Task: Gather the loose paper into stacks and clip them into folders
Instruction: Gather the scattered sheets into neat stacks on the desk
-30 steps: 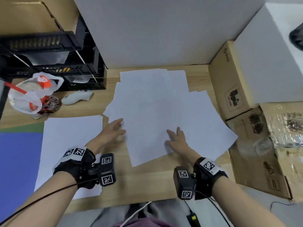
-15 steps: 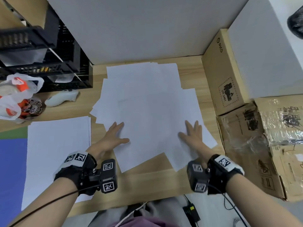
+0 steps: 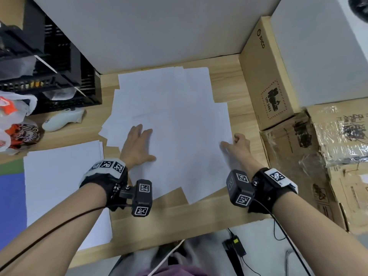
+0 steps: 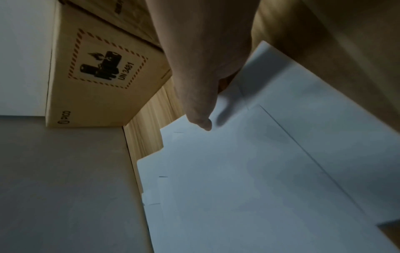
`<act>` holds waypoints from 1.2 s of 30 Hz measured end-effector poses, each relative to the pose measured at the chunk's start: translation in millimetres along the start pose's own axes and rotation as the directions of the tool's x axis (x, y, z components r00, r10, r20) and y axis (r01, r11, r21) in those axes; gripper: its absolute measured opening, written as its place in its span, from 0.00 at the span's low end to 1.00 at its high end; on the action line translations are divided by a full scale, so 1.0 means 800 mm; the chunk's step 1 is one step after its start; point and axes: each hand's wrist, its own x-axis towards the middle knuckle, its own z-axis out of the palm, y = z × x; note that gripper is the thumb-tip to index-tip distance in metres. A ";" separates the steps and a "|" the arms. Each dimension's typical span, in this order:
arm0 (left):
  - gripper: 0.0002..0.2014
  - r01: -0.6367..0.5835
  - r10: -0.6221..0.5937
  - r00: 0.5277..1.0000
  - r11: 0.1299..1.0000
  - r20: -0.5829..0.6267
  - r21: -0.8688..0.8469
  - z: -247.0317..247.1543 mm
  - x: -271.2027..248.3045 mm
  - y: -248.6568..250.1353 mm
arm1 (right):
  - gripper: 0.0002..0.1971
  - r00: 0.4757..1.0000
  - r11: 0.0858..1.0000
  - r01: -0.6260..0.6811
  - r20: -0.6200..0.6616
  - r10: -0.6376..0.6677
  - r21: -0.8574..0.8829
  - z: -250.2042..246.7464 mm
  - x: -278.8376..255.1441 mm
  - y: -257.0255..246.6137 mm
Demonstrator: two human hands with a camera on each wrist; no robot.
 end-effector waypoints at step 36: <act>0.20 -0.261 0.265 0.964 0.952 0.000 0.162 -0.033 0.013 0.029 | 0.04 0.961 0.952 -0.158 0.262 0.087 0.262 -0.015 -0.041 0.043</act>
